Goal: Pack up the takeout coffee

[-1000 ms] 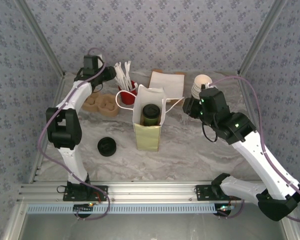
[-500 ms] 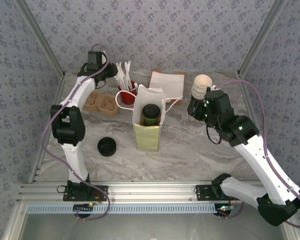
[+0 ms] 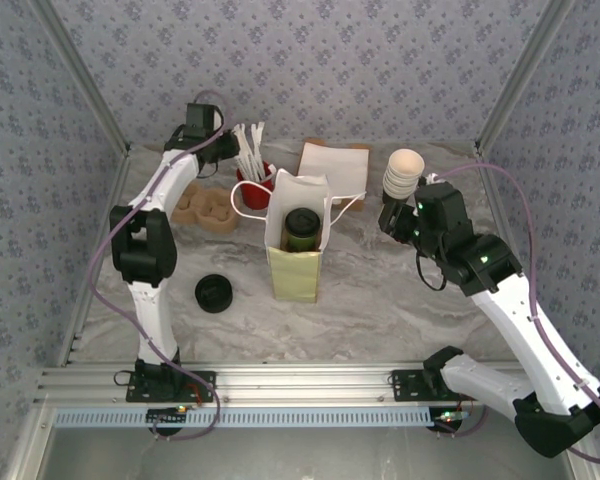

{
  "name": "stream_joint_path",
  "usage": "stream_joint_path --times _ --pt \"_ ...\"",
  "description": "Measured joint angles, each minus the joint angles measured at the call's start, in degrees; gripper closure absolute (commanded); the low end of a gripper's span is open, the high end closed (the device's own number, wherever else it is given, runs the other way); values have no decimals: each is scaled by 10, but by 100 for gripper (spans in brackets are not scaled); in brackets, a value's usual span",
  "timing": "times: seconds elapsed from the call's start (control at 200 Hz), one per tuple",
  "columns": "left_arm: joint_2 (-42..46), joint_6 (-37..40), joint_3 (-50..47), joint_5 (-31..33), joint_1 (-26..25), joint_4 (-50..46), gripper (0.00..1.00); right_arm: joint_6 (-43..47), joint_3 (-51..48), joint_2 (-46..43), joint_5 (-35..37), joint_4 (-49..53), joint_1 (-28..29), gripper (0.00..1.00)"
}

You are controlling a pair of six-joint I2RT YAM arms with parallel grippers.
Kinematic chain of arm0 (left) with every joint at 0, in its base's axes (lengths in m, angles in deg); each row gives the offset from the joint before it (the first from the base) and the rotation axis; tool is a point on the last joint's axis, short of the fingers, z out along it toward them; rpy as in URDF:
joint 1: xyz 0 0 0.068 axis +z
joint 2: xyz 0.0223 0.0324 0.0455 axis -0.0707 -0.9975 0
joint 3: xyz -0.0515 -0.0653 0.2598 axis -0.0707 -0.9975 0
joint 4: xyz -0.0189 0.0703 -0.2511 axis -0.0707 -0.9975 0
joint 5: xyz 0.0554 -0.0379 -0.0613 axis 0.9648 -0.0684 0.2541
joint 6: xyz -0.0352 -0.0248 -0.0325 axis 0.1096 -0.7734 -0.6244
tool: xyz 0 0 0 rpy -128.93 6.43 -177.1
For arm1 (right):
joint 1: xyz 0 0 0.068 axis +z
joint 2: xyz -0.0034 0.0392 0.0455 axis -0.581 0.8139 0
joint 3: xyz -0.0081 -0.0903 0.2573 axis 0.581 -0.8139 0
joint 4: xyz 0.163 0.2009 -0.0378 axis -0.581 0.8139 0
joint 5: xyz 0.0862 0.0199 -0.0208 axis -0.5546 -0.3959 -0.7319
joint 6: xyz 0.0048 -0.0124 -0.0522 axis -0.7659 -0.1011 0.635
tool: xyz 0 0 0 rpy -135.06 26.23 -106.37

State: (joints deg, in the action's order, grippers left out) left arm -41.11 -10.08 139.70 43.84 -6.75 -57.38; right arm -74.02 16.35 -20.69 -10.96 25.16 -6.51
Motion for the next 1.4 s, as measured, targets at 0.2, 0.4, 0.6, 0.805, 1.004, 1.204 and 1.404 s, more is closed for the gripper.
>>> stream_joint_path --times 0.2,0.4,0.6,0.805,1.004,1.204,1.404 --pt "-1 7 14 6 -3 -5 87 0 -2 -4 -6 0 -4 51" --pt "0 13 14 11 -9 -9 86 0 -10 -5 -8 0 -5 50" --pt "17 17 -3 9 -12 -9 75 0 -12 -5 -12 0 -7 51" --pt "29 17 -12 9 -12 -5 79 0 -17 -5 -13 0 -9 50" --pt "30 17 -18 9 -12 -4 85 0 -19 -8 -14 0 -10 50" --pt "30 17 -18 8 -12 -4 88 0 -19 -13 -14 0 -11 50" --pt "31 17 -18 3 -12 -5 89 0 -19 -14 -16 0 -13 50"
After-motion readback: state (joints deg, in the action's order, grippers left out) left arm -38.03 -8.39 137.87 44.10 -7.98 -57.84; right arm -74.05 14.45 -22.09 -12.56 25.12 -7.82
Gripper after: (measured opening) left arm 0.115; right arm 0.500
